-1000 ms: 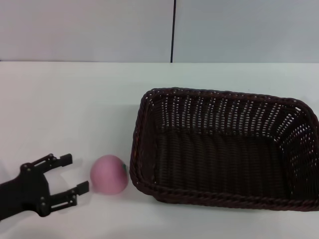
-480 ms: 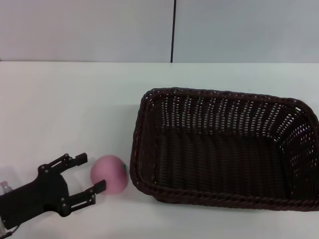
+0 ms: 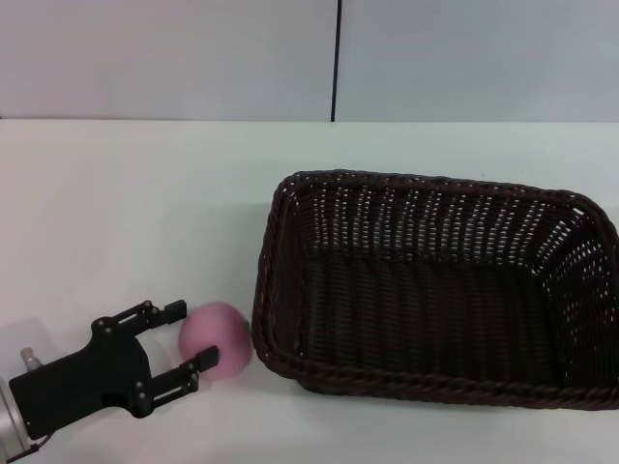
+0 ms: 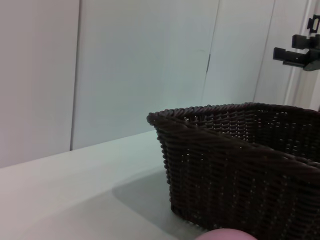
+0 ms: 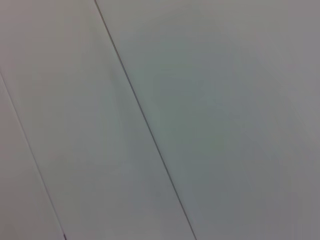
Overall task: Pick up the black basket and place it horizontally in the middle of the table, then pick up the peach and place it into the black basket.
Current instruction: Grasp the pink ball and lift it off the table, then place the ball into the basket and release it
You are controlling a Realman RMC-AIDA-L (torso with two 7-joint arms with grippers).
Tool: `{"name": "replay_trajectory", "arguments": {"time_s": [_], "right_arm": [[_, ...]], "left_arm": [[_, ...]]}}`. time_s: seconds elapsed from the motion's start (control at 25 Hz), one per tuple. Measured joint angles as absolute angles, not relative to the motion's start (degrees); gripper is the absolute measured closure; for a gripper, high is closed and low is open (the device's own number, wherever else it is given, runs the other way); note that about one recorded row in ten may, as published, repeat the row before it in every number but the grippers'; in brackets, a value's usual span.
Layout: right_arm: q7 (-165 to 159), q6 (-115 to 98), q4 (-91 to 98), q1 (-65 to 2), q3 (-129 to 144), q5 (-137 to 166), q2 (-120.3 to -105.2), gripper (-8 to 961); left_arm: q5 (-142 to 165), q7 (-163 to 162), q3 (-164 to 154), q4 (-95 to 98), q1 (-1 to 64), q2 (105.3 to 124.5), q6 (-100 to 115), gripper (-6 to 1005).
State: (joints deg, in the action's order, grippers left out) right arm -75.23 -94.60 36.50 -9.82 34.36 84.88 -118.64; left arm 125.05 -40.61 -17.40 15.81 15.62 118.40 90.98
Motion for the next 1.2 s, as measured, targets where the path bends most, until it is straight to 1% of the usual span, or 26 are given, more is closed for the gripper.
{"name": "replay_trajectory", "arguments": {"time_s": [0.2,0.48,0.72,1.0,1.2], "right_arm": [[-74.24,-94.02,35.34,-10.26,34.36,84.92,-118.66,313],[-73.31,-93.67,34.21,-10.48,34.22,84.86,-118.67,313],[-72.80,-93.66,34.18,-10.70,33.48,84.68,-118.74,313],[-72.77,-93.67,34.18,-11.87,33.04,84.61,-118.78,313],[-72.77,-94.00,34.19,-13.19,32.90,84.58,-118.82,313]], "left_arm": [[125.08,-39.77,-19.00,16.22,15.71,118.32,91.39,292],[124.70,-39.19,-18.79,16.03,15.48,118.34,92.41,525],[124.25,-40.12,-5.64,19.76,15.26,117.96,100.75,707],[123.27,-43.00,-2.29,20.99,20.00,118.20,108.32,779],[123.31,-41.76,-7.36,15.16,24.95,118.60,108.47,821]]}}
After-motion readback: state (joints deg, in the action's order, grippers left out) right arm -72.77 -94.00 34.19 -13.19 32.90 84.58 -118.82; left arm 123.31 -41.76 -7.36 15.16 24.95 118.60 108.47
